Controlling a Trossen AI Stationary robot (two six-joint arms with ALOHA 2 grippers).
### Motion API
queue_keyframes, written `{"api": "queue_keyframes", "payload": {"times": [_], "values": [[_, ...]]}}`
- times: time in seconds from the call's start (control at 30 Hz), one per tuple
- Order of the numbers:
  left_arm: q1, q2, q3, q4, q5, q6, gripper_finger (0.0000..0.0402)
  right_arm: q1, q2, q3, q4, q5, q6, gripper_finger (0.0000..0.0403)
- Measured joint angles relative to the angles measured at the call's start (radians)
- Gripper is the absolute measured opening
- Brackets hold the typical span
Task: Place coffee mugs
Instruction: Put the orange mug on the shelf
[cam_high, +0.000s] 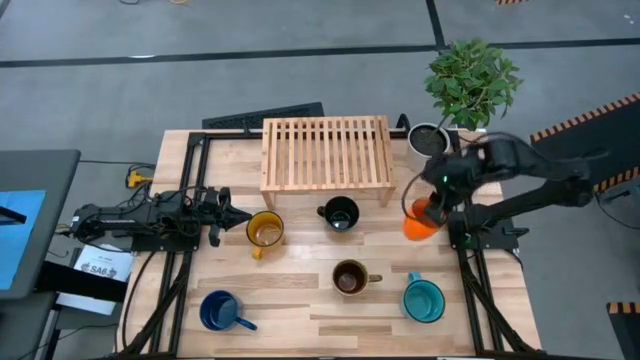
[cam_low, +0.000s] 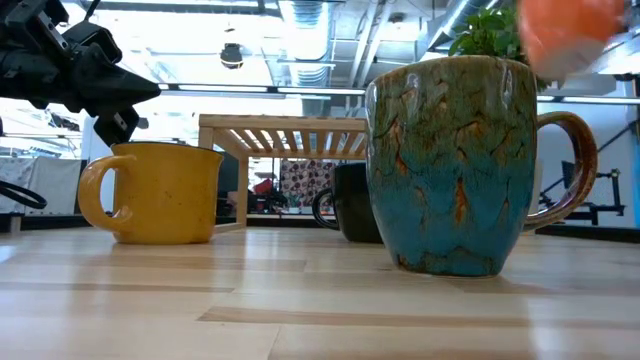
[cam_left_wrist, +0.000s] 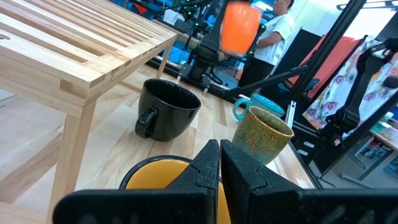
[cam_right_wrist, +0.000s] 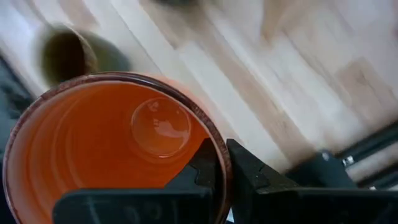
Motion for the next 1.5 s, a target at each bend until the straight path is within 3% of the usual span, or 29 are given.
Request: {"api": "queue_keyframes", "payload": {"times": [0.2, 0.3, 0.4, 0.73, 1.0, 1.5], "values": [[0.0, 0.0, 0.0, 0.0, 0.0, 0.0, 0.0, -0.079, 0.24, 0.322, 0.038, 0.225, -0.142, 0.0038], [0.0, 0.0, 0.0, 0.0, 0.0, 0.0, 0.0, -0.165, 0.357, 0.444, 0.047, 0.351, -0.2, 0.0041], [0.0, 0.0, 0.0, 0.0, 0.0, 0.0, 0.0, -0.269, 0.459, 0.534, 0.063, 0.4, -0.25, 0.0042], [0.0, 0.0, 0.0, 0.0, 0.0, 0.0, 0.0, -0.553, 0.68, 0.671, 0.075, 0.341, -0.348, 0.0043], [0.0, 0.0, 0.0, 0.0, 0.0, 0.0, 0.0, -0.686, 0.736, 0.682, 0.061, 0.25, -0.385, 0.0043], [0.0, 0.0, 0.0, 0.0, 0.0, 0.0, 0.0, -0.706, 0.733, 0.677, 0.077, 0.201, -0.4, 0.0043]]}}
